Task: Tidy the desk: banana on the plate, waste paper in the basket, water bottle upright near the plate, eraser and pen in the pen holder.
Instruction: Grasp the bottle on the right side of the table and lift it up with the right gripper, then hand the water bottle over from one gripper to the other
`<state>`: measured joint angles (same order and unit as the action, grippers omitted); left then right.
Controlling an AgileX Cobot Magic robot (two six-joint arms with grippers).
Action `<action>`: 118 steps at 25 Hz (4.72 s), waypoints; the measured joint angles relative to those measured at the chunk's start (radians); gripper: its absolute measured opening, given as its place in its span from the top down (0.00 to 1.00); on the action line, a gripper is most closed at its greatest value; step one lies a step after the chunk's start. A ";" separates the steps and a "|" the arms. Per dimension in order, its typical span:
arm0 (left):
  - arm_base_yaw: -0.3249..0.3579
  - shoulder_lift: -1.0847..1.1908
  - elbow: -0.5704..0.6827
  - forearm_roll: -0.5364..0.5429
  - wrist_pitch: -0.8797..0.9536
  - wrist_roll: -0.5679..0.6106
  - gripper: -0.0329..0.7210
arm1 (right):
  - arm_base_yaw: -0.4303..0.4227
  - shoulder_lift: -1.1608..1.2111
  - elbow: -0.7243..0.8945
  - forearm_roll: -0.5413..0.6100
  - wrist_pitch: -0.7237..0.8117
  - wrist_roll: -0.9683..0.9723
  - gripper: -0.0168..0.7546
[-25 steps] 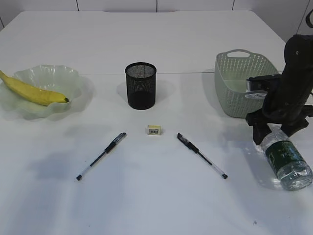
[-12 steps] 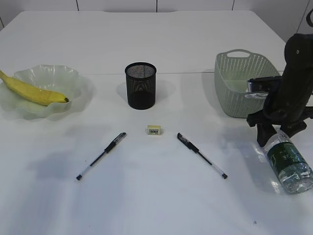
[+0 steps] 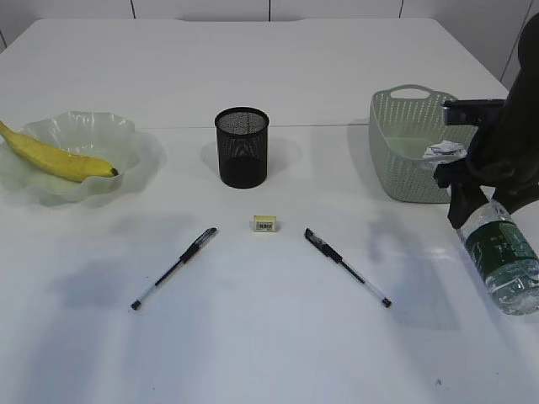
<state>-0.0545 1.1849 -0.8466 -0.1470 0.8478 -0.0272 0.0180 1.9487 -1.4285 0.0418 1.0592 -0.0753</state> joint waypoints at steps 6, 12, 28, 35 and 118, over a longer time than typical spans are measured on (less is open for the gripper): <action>0.000 0.000 0.000 0.000 0.000 0.000 0.43 | 0.006 -0.123 0.006 0.028 0.032 -0.004 0.46; 0.000 0.000 0.000 0.000 0.000 0.000 0.43 | 0.064 -0.272 0.065 0.084 0.031 -0.044 0.46; 0.000 0.000 0.000 -0.002 0.000 0.000 0.43 | 0.181 -0.485 0.308 0.830 -0.056 -0.657 0.46; 0.000 0.000 0.000 -0.002 0.000 0.000 0.44 | 0.181 -0.485 0.309 1.158 -0.069 -0.991 0.46; -0.311 0.191 0.244 0.984 -1.586 -0.868 0.44 | 0.280 -0.433 0.309 1.570 0.075 -1.633 0.46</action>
<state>-0.3654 1.3756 -0.6022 0.8370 -0.7378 -0.8948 0.2975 1.5161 -1.1196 1.6115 1.1346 -1.7085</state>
